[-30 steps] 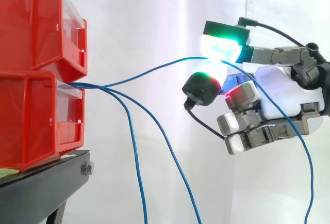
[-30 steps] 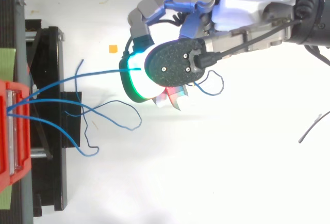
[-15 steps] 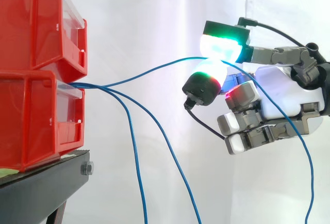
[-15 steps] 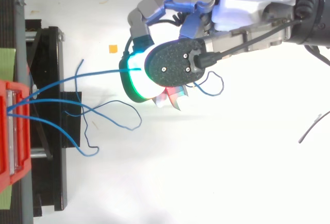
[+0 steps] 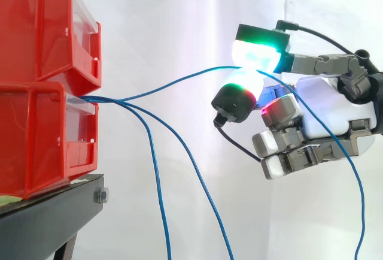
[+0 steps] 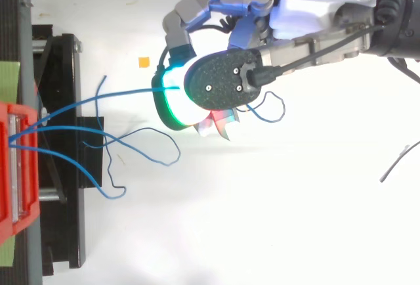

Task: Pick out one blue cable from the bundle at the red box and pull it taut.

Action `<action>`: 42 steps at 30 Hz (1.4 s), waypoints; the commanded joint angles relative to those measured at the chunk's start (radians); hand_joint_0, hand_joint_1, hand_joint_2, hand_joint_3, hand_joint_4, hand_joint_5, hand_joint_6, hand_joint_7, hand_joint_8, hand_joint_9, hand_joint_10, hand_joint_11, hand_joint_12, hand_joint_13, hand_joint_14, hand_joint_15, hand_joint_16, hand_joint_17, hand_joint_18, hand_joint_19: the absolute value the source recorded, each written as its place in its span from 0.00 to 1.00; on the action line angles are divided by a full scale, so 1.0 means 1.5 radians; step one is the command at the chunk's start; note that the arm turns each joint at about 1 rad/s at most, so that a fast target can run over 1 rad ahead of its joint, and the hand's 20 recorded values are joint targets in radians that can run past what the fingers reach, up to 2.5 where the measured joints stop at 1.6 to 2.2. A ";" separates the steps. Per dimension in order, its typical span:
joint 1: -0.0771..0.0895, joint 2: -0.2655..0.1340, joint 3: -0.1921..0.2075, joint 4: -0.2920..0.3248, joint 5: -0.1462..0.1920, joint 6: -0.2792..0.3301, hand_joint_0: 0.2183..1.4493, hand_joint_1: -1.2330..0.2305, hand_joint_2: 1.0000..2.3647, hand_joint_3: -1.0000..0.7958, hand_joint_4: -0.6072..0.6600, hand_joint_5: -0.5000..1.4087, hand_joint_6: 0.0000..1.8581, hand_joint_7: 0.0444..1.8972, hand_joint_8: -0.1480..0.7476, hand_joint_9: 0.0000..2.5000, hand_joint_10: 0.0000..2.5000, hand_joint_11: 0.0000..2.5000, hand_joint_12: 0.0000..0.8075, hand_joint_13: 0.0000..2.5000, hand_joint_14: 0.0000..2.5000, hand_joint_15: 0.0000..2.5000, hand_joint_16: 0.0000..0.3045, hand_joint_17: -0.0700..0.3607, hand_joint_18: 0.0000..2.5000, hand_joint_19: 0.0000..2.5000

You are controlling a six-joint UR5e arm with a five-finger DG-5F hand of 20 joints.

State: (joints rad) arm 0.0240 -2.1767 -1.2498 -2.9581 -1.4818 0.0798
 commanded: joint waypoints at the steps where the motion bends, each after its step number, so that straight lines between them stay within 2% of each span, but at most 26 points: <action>1: 0.000 0.000 0.001 -0.001 0.000 0.000 0.34 0.36 0.02 0.55 0.30 0.17 0.49 0.73 0.46 0.51 0.01 0.32 0.26 0.41 0.01 0.22 0.11 0.34 0.30 0.26; 42: -0.001 0.000 0.000 -0.001 0.000 0.000 0.34 0.36 0.02 0.55 0.30 0.17 0.49 0.73 0.46 0.51 0.01 0.32 0.27 0.41 0.01 0.22 0.11 0.34 0.30 0.26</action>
State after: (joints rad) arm 0.0240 -2.1766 -1.2497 -2.9587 -1.4818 0.0798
